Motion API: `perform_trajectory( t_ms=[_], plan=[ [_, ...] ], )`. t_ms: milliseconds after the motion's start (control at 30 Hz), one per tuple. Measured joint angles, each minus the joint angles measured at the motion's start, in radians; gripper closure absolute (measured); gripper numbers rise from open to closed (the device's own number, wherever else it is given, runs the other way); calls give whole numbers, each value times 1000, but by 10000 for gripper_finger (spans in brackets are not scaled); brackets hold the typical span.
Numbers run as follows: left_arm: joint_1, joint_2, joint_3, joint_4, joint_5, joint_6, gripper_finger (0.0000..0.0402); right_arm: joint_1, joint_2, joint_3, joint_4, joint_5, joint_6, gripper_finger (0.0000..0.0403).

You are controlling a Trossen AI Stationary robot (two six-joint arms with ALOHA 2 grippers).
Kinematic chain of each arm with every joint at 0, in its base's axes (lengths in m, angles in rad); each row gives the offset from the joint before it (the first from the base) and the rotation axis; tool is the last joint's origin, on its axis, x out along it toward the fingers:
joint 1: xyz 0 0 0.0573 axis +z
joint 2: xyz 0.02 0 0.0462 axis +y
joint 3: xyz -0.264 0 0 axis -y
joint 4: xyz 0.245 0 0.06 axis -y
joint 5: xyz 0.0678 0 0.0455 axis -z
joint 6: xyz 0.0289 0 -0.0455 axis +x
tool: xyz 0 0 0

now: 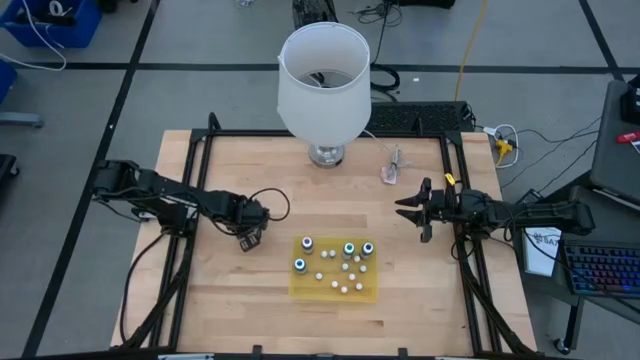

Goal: Pick & Place food coloring
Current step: Put the small violet food coloring bottle into the transparent bin

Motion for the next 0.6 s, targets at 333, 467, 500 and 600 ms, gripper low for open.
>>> perform_trajectory(
  t_ms=[333, 467, 500, 600],
  plan=[
    [-59, 3, 83, 15, -48, 15, 353, 0, 0, 0, 0, 0, 0, 291],
    [-110, 3, 165, 12, -115, 46, 353, 0, 0, 0, 0, 0, 0, 291],
    [-123, 3, 192, 9, -134, 55, 353, 0, 0, 0, 0, 0, 0, 291],
    [-156, 3, 282, 6, -179, 90, 353, 0, 0, 0, 0, 0, 0, 291]
  ],
)
